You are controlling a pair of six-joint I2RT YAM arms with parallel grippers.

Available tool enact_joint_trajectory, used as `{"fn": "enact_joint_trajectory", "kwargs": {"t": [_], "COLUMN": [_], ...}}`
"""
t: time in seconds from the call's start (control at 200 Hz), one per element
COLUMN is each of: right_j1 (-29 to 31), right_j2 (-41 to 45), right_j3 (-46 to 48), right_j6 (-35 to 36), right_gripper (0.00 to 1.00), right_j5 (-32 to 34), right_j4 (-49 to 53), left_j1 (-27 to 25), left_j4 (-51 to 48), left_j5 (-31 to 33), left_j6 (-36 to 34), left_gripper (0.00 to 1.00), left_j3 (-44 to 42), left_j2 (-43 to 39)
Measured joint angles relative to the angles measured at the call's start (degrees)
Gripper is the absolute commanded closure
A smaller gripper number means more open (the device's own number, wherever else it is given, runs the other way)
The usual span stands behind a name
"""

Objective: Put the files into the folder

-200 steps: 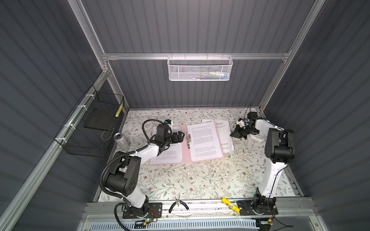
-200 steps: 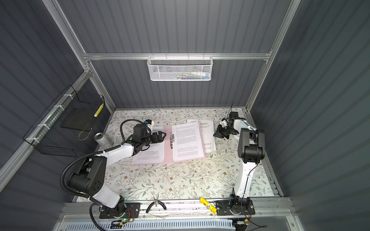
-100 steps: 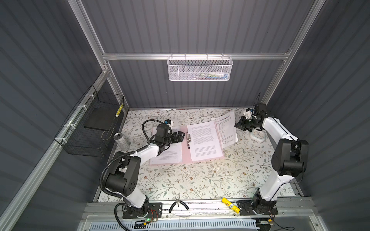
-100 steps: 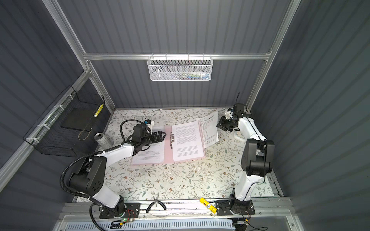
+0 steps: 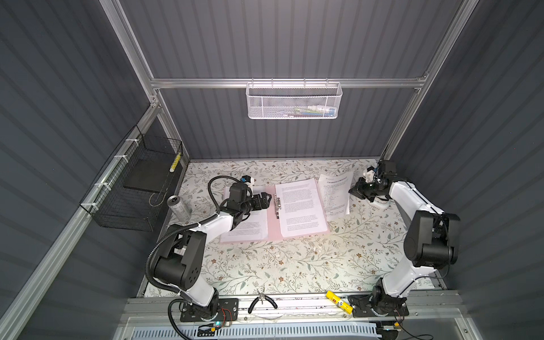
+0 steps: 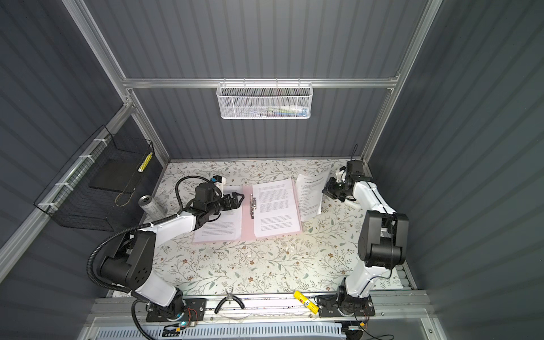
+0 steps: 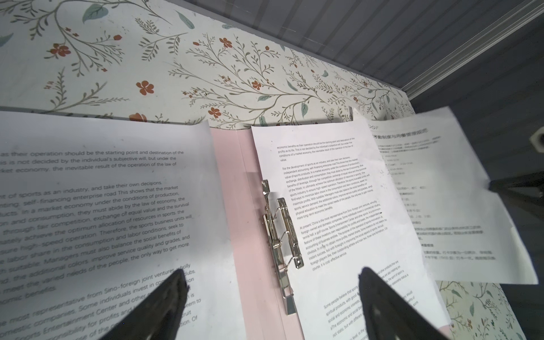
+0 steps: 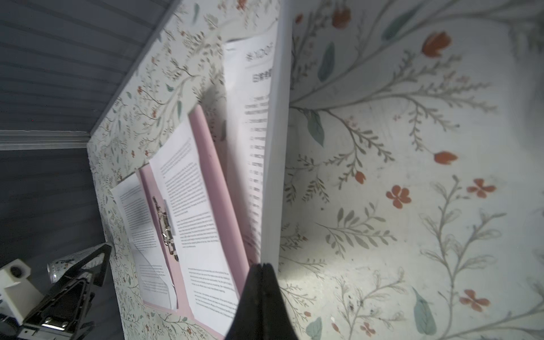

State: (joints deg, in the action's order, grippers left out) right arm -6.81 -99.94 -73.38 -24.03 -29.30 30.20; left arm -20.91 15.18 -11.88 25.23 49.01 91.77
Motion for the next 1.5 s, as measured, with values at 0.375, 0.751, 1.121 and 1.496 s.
{"fn": "enact_joint_trajectory", "kwargs": {"t": [0.375, 0.751, 1.121, 1.496], "right_j1": [0.7, 12.3, 21.1, -5.5], "right_j2": [7.6, 7.6, 2.8, 3.2], "right_j3": [-6.6, -24.3, -32.9, -6.7], "right_j6": [-0.6, -0.6, 0.6, 0.7], "right_gripper": [1.00, 1.00, 0.77, 0.20], "right_j5": [1.9, 3.8, 8.7, 11.2], "right_j4": [1.2, 5.5, 9.3, 8.4], "left_j1": [0.0, 0.0, 0.0, -1.0], "left_j4": [0.8, 1.7, 1.6, 1.0], "left_j5": [-0.2, -0.1, 0.9, -0.2], "left_j6": [0.3, 0.5, 0.5, 0.7], "left_gripper": [0.09, 0.08, 0.09, 0.08], "left_j3": [0.0, -1.3, -3.5, 0.3], "left_j2": [0.2, 0.1, -0.5, 0.8]}}
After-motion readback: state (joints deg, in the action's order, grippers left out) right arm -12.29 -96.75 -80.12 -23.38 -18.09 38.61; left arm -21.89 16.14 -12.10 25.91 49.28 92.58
